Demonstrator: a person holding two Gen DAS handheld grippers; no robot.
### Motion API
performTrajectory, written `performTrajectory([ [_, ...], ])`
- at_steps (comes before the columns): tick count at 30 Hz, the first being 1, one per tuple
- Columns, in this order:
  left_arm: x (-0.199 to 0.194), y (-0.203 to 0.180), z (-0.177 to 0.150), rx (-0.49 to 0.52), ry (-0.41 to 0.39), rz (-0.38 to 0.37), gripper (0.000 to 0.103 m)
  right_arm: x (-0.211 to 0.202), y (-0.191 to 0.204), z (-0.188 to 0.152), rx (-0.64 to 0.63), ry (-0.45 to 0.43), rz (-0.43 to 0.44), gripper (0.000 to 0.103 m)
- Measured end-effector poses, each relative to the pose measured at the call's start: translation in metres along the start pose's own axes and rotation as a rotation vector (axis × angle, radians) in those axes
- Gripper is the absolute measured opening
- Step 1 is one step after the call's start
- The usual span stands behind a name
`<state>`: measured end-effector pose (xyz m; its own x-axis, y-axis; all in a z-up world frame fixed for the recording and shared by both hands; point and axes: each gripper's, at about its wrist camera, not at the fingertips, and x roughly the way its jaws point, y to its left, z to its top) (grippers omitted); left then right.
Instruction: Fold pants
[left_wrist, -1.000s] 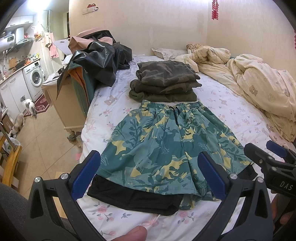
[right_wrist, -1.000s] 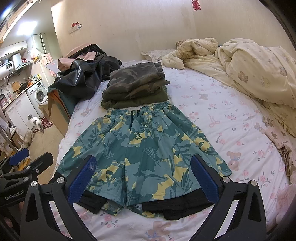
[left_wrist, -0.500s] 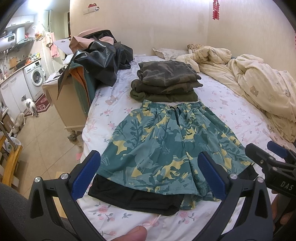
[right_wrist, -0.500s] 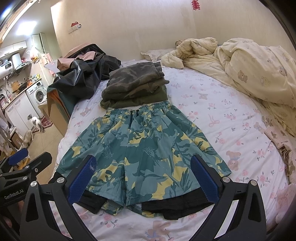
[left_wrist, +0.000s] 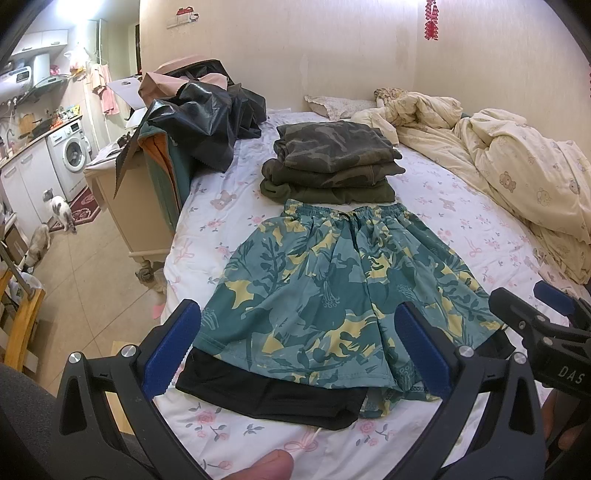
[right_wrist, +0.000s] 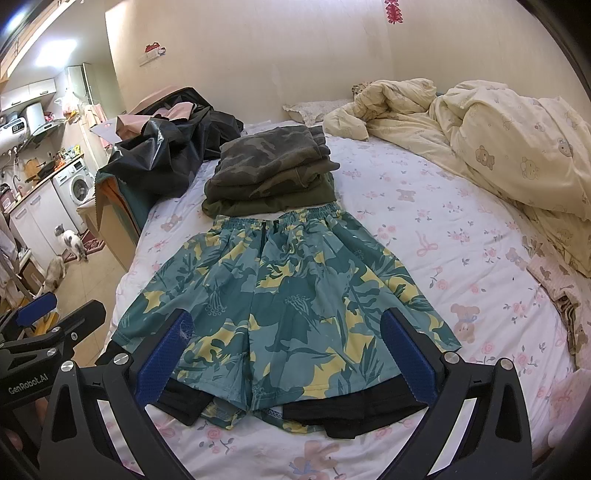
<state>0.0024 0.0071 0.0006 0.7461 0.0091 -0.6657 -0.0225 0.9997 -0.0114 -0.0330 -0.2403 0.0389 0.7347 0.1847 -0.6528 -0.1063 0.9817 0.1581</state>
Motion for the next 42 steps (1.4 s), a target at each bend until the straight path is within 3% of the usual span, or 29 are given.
performTrajectory([
  [13,0.001,0.001,0.000,0.003,0.004,0.006,0.103,-0.006,0.001,0.005,-0.004,-0.003,-0.004,0.103],
  [18,0.011,0.011,0.006,-0.010,0.077,0.067,0.103,-0.006,-0.017,-0.002,0.053,-0.024,0.036,0.103],
  [22,0.022,0.022,0.005,-0.080,0.158,0.064,0.103,0.008,-0.058,-0.018,0.232,0.092,0.062,0.103],
  [25,0.023,0.029,0.004,-0.121,0.178,0.050,0.103,0.029,-0.090,-0.046,0.433,0.244,0.084,0.103],
  [27,0.024,0.030,0.003,-0.140,0.186,0.034,0.103,0.044,-0.102,-0.074,0.581,0.327,0.147,0.102],
  [31,0.024,0.033,0.008,-0.177,0.198,0.007,0.103,0.077,-0.094,-0.125,0.781,0.460,0.319,0.092],
  [33,0.022,0.037,0.013,-0.191,0.187,0.001,0.103,0.090,-0.085,-0.138,0.801,0.526,0.331,0.089],
  [37,0.017,0.047,0.018,-0.229,0.163,-0.001,0.103,0.089,-0.092,-0.133,0.826,0.456,0.309,0.089],
  [42,0.022,0.058,0.018,-0.251,0.181,0.014,0.103,0.083,-0.131,-0.124,0.925,0.333,0.201,0.086],
])
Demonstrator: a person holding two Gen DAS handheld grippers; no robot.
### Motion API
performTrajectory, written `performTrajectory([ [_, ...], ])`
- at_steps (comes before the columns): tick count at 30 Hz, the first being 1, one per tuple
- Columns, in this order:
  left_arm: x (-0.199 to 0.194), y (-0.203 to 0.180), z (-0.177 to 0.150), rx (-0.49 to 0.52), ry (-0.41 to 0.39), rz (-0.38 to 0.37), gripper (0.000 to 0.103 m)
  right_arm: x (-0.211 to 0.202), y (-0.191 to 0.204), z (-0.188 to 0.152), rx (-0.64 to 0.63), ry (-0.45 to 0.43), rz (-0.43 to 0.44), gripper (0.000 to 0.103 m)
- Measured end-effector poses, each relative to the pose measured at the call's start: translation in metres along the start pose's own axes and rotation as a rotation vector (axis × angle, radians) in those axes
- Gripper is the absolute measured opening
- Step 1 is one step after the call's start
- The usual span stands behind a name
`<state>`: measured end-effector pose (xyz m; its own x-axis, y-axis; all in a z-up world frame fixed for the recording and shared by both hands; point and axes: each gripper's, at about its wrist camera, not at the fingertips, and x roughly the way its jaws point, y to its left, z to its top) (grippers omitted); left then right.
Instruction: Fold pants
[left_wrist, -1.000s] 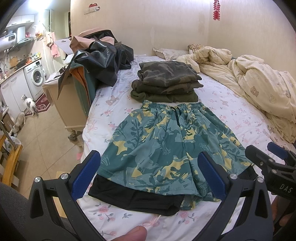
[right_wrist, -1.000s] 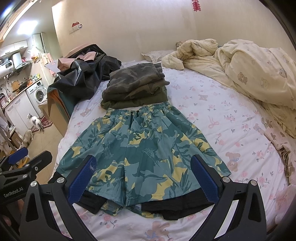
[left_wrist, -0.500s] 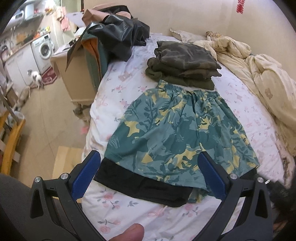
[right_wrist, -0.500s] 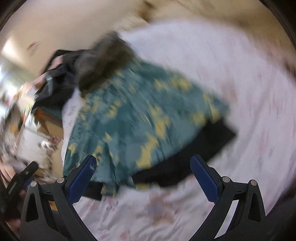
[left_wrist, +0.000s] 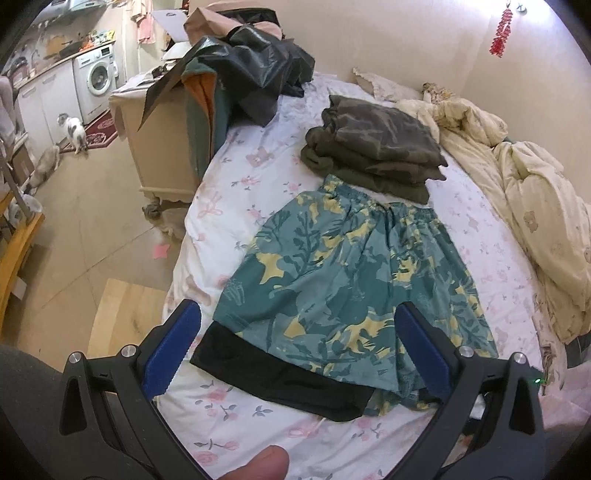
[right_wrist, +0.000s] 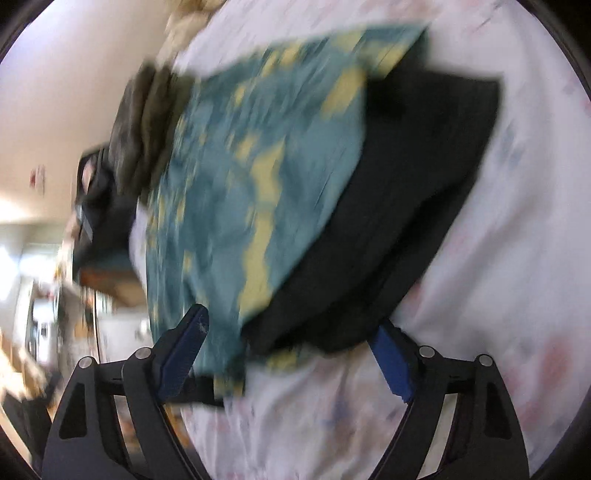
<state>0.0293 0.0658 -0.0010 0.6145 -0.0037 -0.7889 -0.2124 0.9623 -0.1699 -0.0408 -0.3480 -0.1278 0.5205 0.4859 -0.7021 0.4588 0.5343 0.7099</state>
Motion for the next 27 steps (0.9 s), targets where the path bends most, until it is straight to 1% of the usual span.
performTrajectory([
  [1,0.001,0.002,0.001,0.000,-0.002,0.021,0.103,-0.003,-0.003,0.004,0.016,-0.016,0.003,0.086],
  [3,0.006,0.004,0.001,0.005,0.000,0.068,0.103,-0.010,-0.005,0.013,0.013,-0.069,-0.024,0.086],
  [4,0.010,0.005,0.001,0.003,0.011,0.080,0.103,-0.016,-0.010,0.019,0.014,-0.103,-0.035,0.086],
  [5,0.013,0.006,0.001,0.000,0.019,0.082,0.103,-0.022,-0.016,0.027,0.033,-0.141,-0.046,0.086],
  [6,0.017,0.006,0.000,-0.006,0.031,0.084,0.103,-0.024,-0.020,0.034,0.058,-0.161,-0.048,0.086],
  [8,0.023,0.005,-0.001,-0.007,0.042,0.089,0.103,-0.031,-0.034,0.050,0.133,-0.196,-0.012,0.086],
  [9,0.026,0.002,-0.002,-0.001,0.048,0.092,0.103,-0.032,-0.036,0.056,0.149,-0.200,-0.008,0.086],
  [12,0.031,-0.009,-0.004,0.039,0.044,0.102,0.103,-0.034,-0.033,0.073,0.143,-0.242,-0.024,0.087],
  [14,0.032,-0.019,-0.006,0.093,0.050,0.134,0.103,-0.037,-0.032,0.079,0.153,-0.268,-0.016,0.085],
  [15,0.032,-0.026,-0.007,0.125,0.056,0.141,0.103,-0.035,-0.033,0.082,0.168,-0.260,0.005,0.079],
  [17,0.036,-0.037,-0.003,0.187,0.065,0.149,0.103,-0.031,-0.029,0.084,0.167,-0.254,0.031,0.055],
  [19,0.043,-0.049,0.006,0.235,0.081,0.155,0.103,-0.031,-0.024,0.083,0.154,-0.272,0.000,0.005],
  [20,0.048,-0.056,0.015,0.255,0.089,0.148,0.103,-0.033,-0.019,0.082,0.140,-0.282,-0.016,0.006],
  [21,0.053,-0.062,0.022,0.269,0.095,0.144,0.103,-0.039,-0.013,0.079,0.118,-0.310,-0.046,0.006],
  [23,0.069,-0.080,0.041,0.303,0.115,0.136,0.103,-0.049,0.004,0.077,0.059,-0.343,-0.031,0.005],
  [25,0.088,-0.100,0.059,0.327,0.153,0.122,0.103,-0.059,0.016,0.077,0.015,-0.361,-0.007,0.005],
  [27,0.116,-0.133,0.081,0.369,0.200,0.082,0.103,-0.069,0.028,0.075,-0.033,-0.378,0.017,0.005],
])
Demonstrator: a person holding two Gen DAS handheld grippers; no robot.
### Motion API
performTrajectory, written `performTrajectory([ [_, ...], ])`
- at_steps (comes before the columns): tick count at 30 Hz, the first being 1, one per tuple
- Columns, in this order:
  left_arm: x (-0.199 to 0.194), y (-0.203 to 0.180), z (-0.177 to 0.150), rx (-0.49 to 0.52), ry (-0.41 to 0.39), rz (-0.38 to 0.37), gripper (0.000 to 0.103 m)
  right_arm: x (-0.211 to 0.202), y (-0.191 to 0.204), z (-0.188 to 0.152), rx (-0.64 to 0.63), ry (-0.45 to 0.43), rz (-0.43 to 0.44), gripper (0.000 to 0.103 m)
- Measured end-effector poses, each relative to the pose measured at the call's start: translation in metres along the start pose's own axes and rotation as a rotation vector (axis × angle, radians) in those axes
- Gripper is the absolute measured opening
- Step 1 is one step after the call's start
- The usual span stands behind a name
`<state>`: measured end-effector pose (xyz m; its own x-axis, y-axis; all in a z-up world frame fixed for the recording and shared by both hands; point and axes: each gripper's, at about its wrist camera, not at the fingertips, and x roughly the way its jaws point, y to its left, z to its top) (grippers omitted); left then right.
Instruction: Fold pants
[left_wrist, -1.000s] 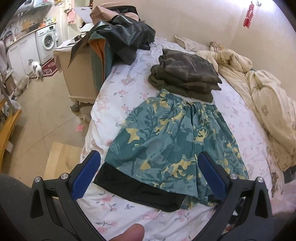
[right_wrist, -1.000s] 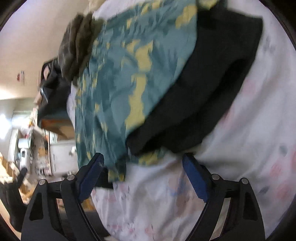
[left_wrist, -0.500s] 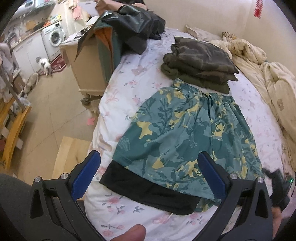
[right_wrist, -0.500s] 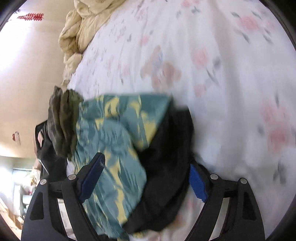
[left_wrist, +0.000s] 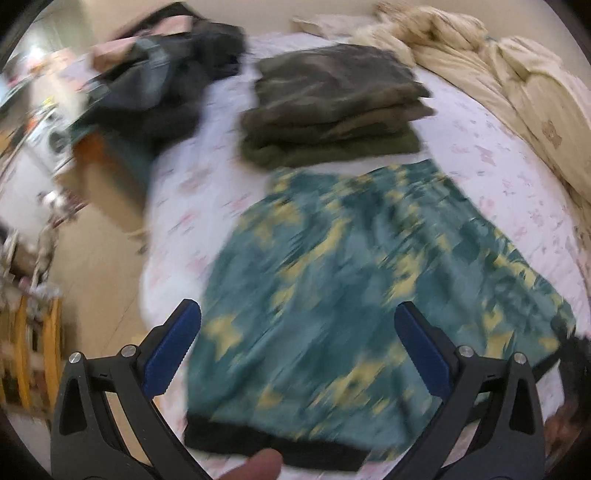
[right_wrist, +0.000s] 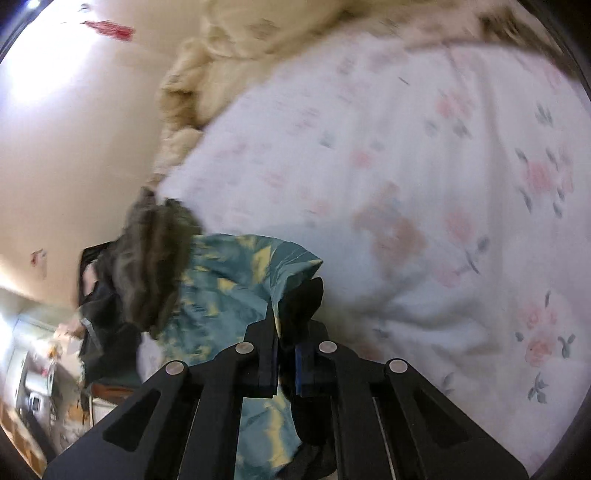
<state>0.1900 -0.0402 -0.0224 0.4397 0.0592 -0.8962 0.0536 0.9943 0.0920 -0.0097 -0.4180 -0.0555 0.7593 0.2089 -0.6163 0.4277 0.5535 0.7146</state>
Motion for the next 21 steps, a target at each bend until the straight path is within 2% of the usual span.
performTrajectory([
  [3,0.034,-0.036,0.054,-0.005,0.094,-0.091,0.102,-0.002,0.006,-0.001,-0.007,0.004,0.029,0.005],
  [5,0.058,-0.066,0.088,-0.026,0.145,-0.161,0.098,0.001,0.008,-0.002,-0.017,0.013,0.022,0.005],
  [8,0.090,-0.120,0.121,0.017,0.210,-0.210,0.093,0.003,0.007,-0.005,-0.018,0.023,0.022,0.005],
  [9,0.097,-0.134,0.126,0.017,0.219,-0.212,0.088,0.004,0.004,-0.007,0.008,0.029,0.035,0.005],
  [11,0.111,-0.165,0.129,0.005,0.241,-0.243,0.086,0.006,0.002,-0.009,0.024,0.040,0.043,0.005],
  [13,0.125,-0.191,0.133,0.042,0.254,-0.222,0.080,0.007,0.007,-0.011,0.007,0.047,0.055,0.005],
  [14,0.138,-0.204,0.133,0.058,0.286,-0.207,0.078,0.006,0.013,-0.013,-0.026,0.054,0.065,0.005],
  [17,0.166,-0.222,0.134,0.099,0.355,-0.184,0.062,0.004,0.033,-0.020,-0.122,0.057,0.078,0.005],
  [20,0.180,-0.230,0.130,0.170,0.373,-0.144,0.051,0.004,0.047,-0.029,-0.191,0.074,0.098,0.005],
  [21,0.183,-0.230,0.129,0.181,0.377,-0.131,0.045,0.005,0.050,-0.032,-0.195,0.084,0.104,0.005],
])
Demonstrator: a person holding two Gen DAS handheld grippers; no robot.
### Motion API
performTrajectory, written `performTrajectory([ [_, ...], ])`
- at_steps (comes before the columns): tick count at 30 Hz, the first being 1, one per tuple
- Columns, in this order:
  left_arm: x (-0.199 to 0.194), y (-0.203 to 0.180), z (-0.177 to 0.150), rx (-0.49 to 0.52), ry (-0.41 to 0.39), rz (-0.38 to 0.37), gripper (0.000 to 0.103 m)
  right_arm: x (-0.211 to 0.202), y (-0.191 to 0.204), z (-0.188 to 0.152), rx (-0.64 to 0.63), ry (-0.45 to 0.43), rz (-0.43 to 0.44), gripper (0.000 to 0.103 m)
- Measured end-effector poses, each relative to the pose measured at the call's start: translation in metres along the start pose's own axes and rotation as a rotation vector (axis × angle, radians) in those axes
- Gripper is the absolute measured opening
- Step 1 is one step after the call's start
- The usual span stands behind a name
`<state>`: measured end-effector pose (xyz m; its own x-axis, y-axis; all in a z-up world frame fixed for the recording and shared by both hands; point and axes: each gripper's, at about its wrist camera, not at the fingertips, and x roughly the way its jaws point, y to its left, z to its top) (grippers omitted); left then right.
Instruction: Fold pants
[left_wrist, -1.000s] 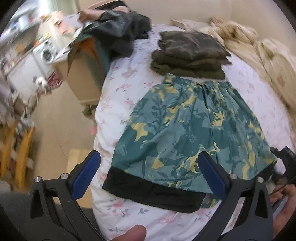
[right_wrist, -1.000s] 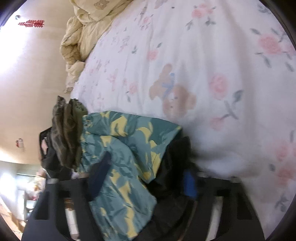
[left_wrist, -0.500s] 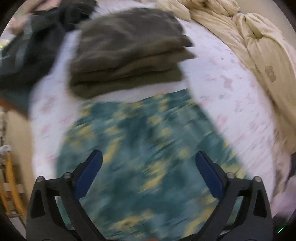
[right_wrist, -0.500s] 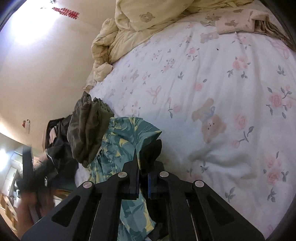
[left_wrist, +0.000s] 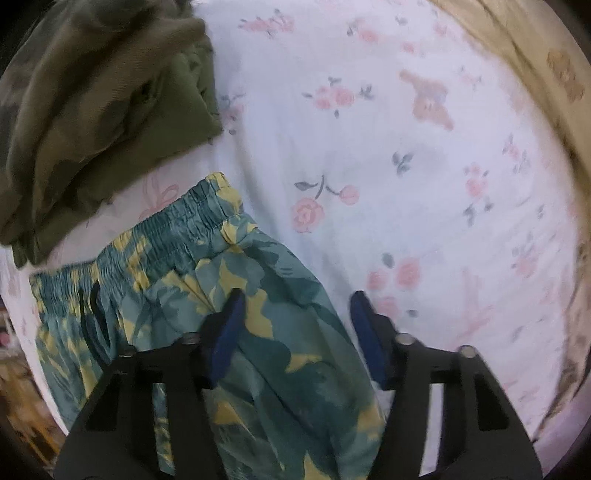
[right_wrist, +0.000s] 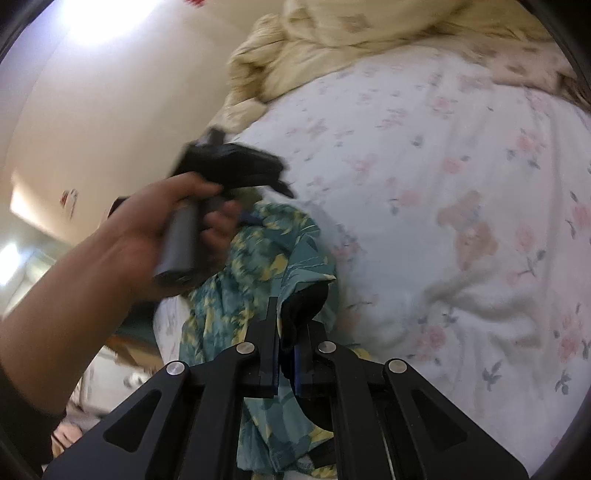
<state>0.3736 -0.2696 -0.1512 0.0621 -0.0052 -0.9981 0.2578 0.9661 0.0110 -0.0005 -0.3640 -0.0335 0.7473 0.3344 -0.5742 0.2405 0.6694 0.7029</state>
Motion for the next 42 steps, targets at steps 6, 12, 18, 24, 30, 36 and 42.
performTrajectory([
  [6,-0.003,0.022,-0.001,0.000,0.018,-0.007,0.003,0.015,0.015,-0.014,-0.057,0.091,0.033,0.005],
  [12,-0.064,0.062,-0.020,0.026,-0.060,-0.040,0.000,0.013,0.052,-0.029,-0.196,0.114,0.112,0.004],
  [18,-0.119,0.135,-0.043,-0.010,-0.148,-0.057,0.000,0.012,0.106,-0.061,-0.353,0.175,0.211,0.004],
  [24,-0.114,0.208,-0.055,-0.083,-0.190,-0.052,0.000,0.048,0.148,-0.095,-0.434,0.303,0.251,0.004],
  [30,-0.090,0.291,-0.091,-0.174,-0.222,-0.045,0.000,0.087,0.190,-0.142,-0.569,0.441,0.274,0.004],
  [36,-0.053,0.322,-0.103,-0.204,-0.202,-0.046,0.000,0.126,0.203,-0.172,-0.615,0.543,0.251,0.004],
  [42,-0.057,0.323,-0.097,-0.190,-0.290,-0.156,0.000,0.133,0.213,-0.188,-0.625,0.555,0.213,0.005],
])
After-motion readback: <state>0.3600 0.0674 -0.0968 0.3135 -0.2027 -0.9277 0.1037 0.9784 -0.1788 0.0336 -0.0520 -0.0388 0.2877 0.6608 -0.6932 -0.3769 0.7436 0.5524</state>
